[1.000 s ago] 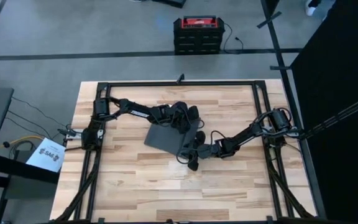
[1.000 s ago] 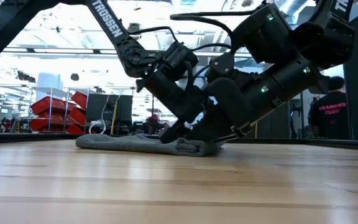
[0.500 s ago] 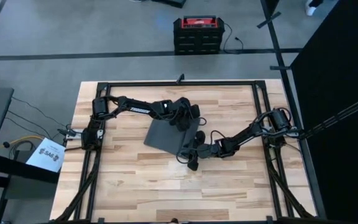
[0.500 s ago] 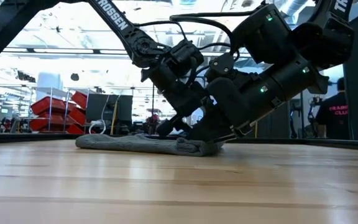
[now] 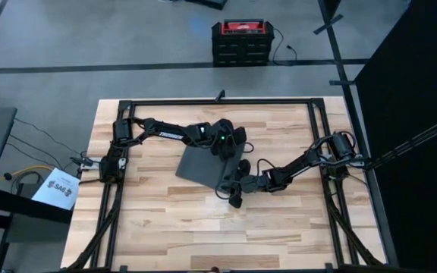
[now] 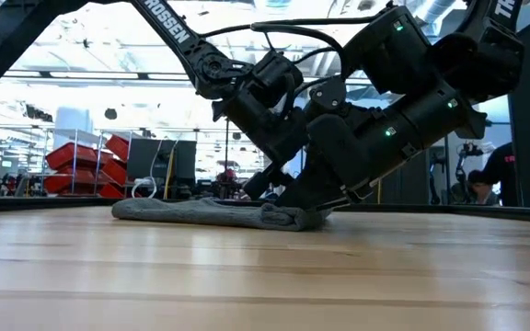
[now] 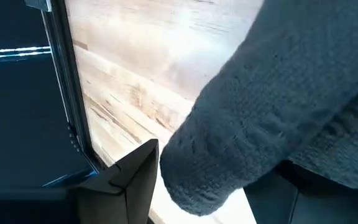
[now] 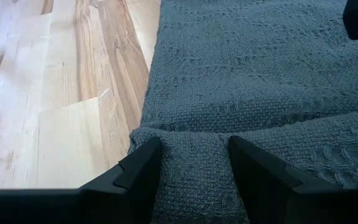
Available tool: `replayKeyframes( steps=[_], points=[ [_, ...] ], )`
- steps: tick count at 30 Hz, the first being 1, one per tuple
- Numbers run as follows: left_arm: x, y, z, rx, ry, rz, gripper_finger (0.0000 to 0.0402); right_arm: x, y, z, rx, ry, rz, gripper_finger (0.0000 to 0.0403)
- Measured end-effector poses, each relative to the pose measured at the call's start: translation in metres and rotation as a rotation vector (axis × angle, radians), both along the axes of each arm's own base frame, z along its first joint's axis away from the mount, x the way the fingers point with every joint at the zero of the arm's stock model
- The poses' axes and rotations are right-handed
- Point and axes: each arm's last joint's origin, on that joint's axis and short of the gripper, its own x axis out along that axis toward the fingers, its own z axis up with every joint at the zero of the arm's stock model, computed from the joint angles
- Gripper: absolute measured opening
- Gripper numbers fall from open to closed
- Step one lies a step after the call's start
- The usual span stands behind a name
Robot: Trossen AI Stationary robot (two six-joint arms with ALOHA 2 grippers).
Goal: Roll towel
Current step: Roll the gray towel
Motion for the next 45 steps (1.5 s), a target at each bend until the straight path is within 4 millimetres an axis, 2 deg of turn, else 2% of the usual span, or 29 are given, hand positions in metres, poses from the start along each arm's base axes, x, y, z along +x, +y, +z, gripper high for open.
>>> replayKeyframes(
  steps=[6, 12, 15, 18, 21, 23, 27, 33, 36, 42, 45],
  points=[
    [0.000, 0.025, 0.012, 0.083, -0.118, 0.160, 0.0196, 0.000, 0.000, 0.000, 0.000, 0.000, 0.001, 0.0180],
    [-0.013, 0.041, 0.011, 0.092, -0.034, 0.367, 0.0196, 0.000, 0.000, 0.000, 0.000, 0.000, 0.001, 0.0180],
    [-0.024, 0.041, 0.015, -0.047, 0.017, 0.469, 0.0196, 0.000, 0.000, 0.000, -0.005, 0.001, 0.006, 0.0180],
    [-0.035, 0.035, 0.029, -0.251, 0.029, 0.533, 0.0196, 0.000, 0.000, 0.000, -0.003, -0.001, 0.006, 0.0180],
    [-0.042, 0.030, 0.045, -0.571, 0.004, 0.532, 0.0196, 0.001, -0.002, 0.000, -0.007, -0.002, 0.006, 0.0180],
    [-0.043, 0.032, 0.048, -0.749, -0.012, 0.523, 0.0196, 0.001, -0.002, 0.000, -0.008, -0.003, 0.006, 0.0180],
    [-0.035, 0.037, 0.036, -0.820, -0.133, 0.533, 0.0196, 0.001, -0.002, 0.000, -0.009, -0.003, 0.008, 0.0180],
    [-0.034, 0.036, 0.026, -0.996, -0.134, 0.674, 0.0193, 0.001, -0.001, 0.001, -0.018, -0.010, 0.020, 0.0180],
    [-0.038, 0.039, 0.023, -1.041, -0.113, 0.740, 0.0162, 0.001, -0.001, 0.001, -0.025, -0.011, 0.029, 0.0180],
    [-0.042, 0.035, 0.019, -1.095, -0.032, 0.747, 0.0018, 0.001, -0.001, 0.001, -0.031, -0.010, 0.034, 0.0180],
    [-0.043, 0.033, 0.019, -1.131, 0.000, 0.726, 0.0008, 0.001, -0.001, 0.001, -0.031, -0.009, 0.034, 0.0180]
  ],
)
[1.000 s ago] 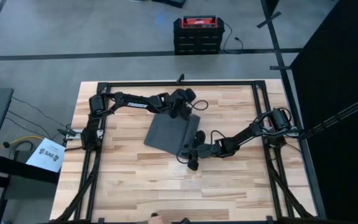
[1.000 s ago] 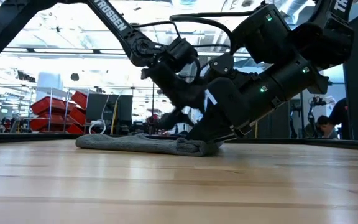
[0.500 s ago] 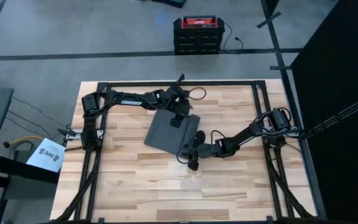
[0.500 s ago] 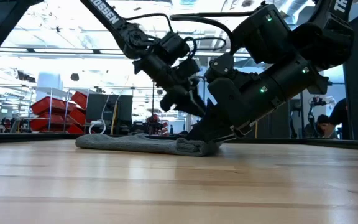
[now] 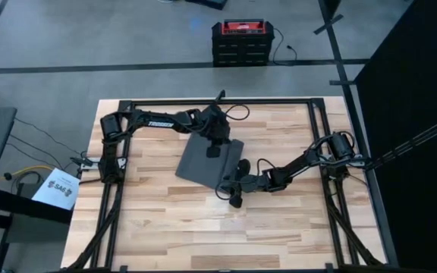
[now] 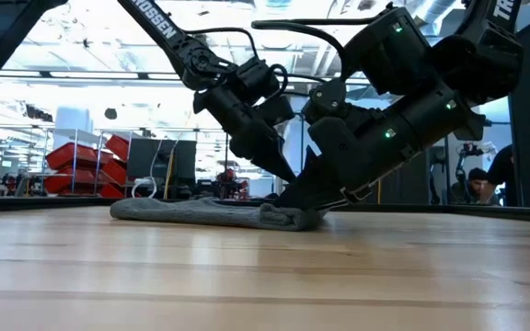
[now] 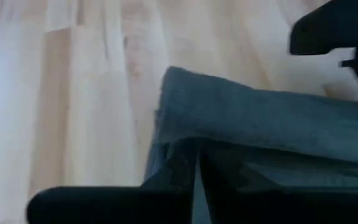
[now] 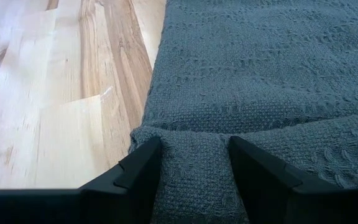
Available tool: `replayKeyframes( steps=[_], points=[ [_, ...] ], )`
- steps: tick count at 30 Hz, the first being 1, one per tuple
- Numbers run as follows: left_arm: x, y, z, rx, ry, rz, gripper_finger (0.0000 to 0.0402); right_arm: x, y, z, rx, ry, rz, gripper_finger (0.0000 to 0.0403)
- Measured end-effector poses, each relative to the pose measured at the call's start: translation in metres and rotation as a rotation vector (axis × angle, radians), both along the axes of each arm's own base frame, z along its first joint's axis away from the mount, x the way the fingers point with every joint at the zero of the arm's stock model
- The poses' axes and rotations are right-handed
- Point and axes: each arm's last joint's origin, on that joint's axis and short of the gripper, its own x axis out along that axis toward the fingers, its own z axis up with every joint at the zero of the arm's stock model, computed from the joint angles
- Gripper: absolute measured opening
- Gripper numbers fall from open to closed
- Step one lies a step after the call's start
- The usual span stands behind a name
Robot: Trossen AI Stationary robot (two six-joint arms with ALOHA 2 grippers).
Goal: Roll towel
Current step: Roll the gray towel
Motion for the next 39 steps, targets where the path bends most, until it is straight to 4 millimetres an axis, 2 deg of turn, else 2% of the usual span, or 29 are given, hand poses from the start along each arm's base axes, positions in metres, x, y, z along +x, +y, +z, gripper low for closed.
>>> replayKeyframes(
  steps=[7, 15, 20, 24, 26, 30, 39],
  points=[
    [0.002, -0.011, -0.010, 0.004, -0.117, -0.015, 0.0000, 0.000, 0.000, 0.000, 0.000, 0.000, -0.002, 0.0180],
    [0.002, -0.010, -0.011, 0.014, -0.264, 0.016, 0.0000, 0.000, 0.000, 0.000, 0.005, -0.002, -0.006, 0.0180],
    [0.002, -0.010, -0.017, -0.002, -0.252, 0.027, 0.0000, 0.000, 0.000, 0.000, 0.005, -0.002, -0.007, 0.0180],
    [0.004, -0.012, -0.013, -0.005, -0.307, 0.004, 0.0000, 0.000, 0.000, 0.000, 0.005, -0.002, -0.008, 0.0180],
    [0.007, -0.011, -0.022, 0.002, -0.345, 0.005, 0.0000, 0.000, 0.000, 0.000, 0.005, -0.002, -0.008, 0.0180],
    [0.008, -0.006, -0.052, -0.043, -0.341, 0.039, 0.0000, 0.000, -0.001, 0.000, 0.007, -0.003, -0.014, 0.0180],
    [0.016, -0.008, -0.072, -0.046, -0.418, 0.044, 0.0000, 0.000, -0.001, 0.000, 0.005, -0.004, -0.013, 0.0180]
  ],
)
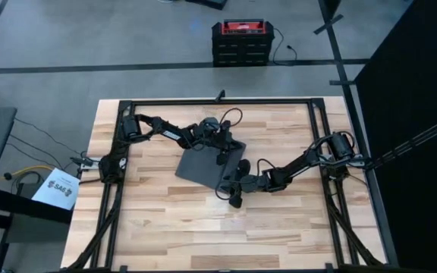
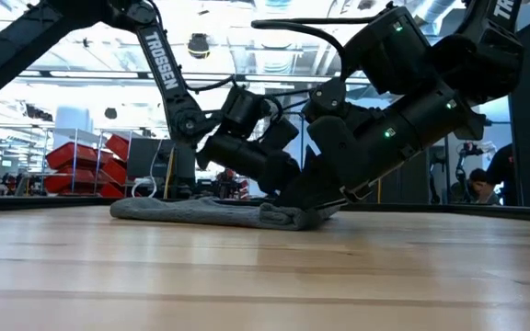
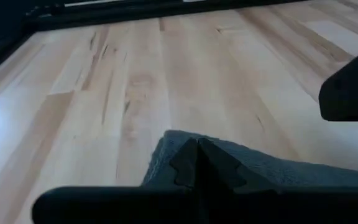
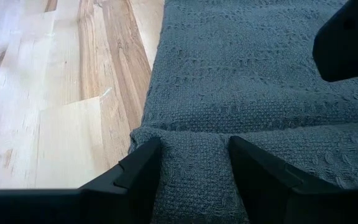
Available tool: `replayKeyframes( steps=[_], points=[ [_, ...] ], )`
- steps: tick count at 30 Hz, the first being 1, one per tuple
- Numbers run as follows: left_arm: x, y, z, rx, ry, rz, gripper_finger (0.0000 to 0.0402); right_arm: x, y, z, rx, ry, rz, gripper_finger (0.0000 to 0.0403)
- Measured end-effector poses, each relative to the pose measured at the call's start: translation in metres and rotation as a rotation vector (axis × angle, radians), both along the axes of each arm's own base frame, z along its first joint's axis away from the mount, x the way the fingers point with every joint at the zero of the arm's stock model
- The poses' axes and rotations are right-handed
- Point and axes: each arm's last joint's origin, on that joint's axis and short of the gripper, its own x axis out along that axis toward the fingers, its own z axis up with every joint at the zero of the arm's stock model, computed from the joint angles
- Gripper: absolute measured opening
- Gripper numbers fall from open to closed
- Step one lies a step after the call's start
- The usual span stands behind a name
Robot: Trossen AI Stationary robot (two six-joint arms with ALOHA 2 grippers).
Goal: Roll towel
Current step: Roll the gray towel
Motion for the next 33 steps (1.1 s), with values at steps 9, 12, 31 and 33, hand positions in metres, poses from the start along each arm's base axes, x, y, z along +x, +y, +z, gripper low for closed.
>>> replayKeyframes(
  steps=[9, 12, 31, 33],
  points=[
    [0.000, -0.004, -0.008, 0.030, 0.051, -0.009, 0.0000, -0.001, 0.000, 0.006, -0.032, 0.007, 0.013, 0.0180],
    [0.000, -0.005, -0.005, 0.032, 0.046, -0.010, 0.0000, -0.001, -0.001, 0.005, -0.036, 0.014, 0.010, 0.0180],
    [-0.031, -0.071, 0.049, 0.040, 0.113, -0.107, 0.0000, -0.002, 0.000, 0.005, -0.042, 0.017, 0.008, 0.0180],
    [-0.030, -0.081, 0.039, 0.050, 0.085, -0.092, 0.0000, -0.002, 0.000, 0.005, -0.044, 0.017, 0.009, 0.0180]
  ],
)
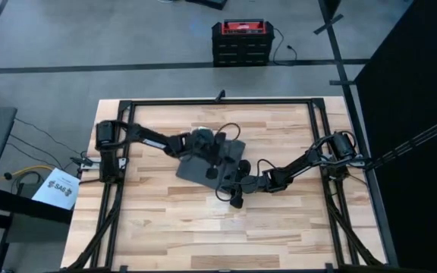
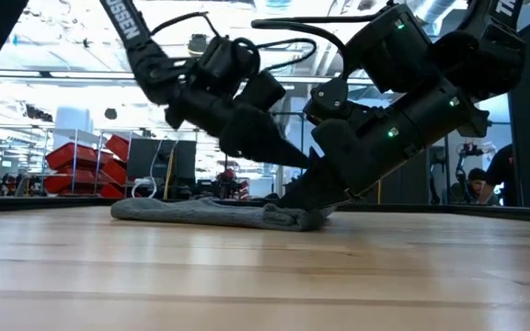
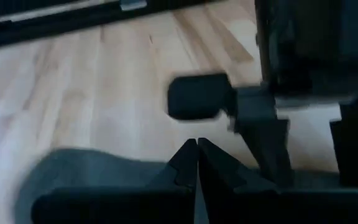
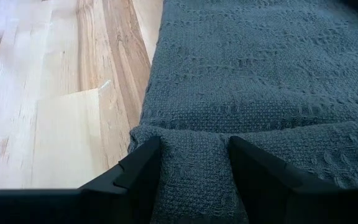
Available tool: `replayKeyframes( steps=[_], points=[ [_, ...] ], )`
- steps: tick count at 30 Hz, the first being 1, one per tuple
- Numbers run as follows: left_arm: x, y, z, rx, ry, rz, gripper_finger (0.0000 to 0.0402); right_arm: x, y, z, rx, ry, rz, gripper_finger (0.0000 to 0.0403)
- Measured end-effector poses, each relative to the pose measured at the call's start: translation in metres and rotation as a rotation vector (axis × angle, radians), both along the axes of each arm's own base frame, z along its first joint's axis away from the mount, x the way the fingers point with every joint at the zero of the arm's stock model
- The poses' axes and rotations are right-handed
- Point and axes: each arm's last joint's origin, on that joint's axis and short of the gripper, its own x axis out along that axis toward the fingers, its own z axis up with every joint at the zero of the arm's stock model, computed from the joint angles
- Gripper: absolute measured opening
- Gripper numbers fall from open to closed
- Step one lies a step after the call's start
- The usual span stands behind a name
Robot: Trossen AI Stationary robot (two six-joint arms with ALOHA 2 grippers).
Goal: Roll towel
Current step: Roll the gray towel
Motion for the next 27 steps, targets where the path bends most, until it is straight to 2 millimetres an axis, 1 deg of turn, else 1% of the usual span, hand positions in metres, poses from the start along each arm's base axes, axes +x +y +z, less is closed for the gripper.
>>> replayKeyframes(
  steps=[3, 6, 8, 11, 13, 15, 18, 21, 23, 25, 27],
  points=[
    [0.004, -0.010, -0.023, 0.017, 0.025, 0.016, 0.0000, 0.000, 0.000, 0.000, -0.001, -0.001, -0.001, 0.0180],
    [0.009, -0.010, -0.040, 0.015, 0.044, 0.026, 0.0000, 0.000, 0.000, 0.000, -0.002, -0.003, -0.001, 0.0180],
    [0.010, -0.009, -0.047, 0.010, 0.045, 0.031, 0.0000, 0.001, 0.000, 0.001, -0.013, -0.006, 0.007, 0.0180],
    [0.011, -0.008, -0.054, -0.001, 0.056, 0.037, 0.0000, 0.002, 0.003, 0.011, -0.048, -0.012, 0.031, 0.0180],
    [0.009, -0.008, -0.056, -0.005, 0.066, 0.039, 0.0000, -0.001, 0.005, 0.022, -0.073, -0.013, 0.055, 0.0180],
    [0.007, -0.008, -0.058, -0.006, 0.077, 0.040, 0.0000, -0.005, 0.005, 0.043, -0.090, -0.033, 0.054, 0.0180],
    [0.006, -0.008, -0.059, -0.006, 0.077, 0.040, 0.0000, -0.017, 0.003, 0.071, -0.138, -0.020, 0.033, 0.0180],
    [0.005, -0.008, -0.059, -0.005, 0.080, 0.041, 0.0000, -0.030, -0.006, 0.090, -0.214, 0.017, -0.017, 0.0180],
    [0.006, -0.010, -0.059, -0.004, 0.077, 0.040, 0.0000, -0.033, -0.016, 0.098, -0.226, -0.006, -0.049, 0.0180],
    [0.006, -0.011, -0.059, -0.003, 0.070, 0.037, 0.0000, -0.037, -0.029, 0.093, -0.233, -0.005, -0.083, 0.0180],
    [0.006, -0.013, -0.059, -0.001, 0.070, 0.036, 0.0000, -0.041, -0.043, 0.079, -0.212, 0.005, -0.096, 0.0178]
  ],
)
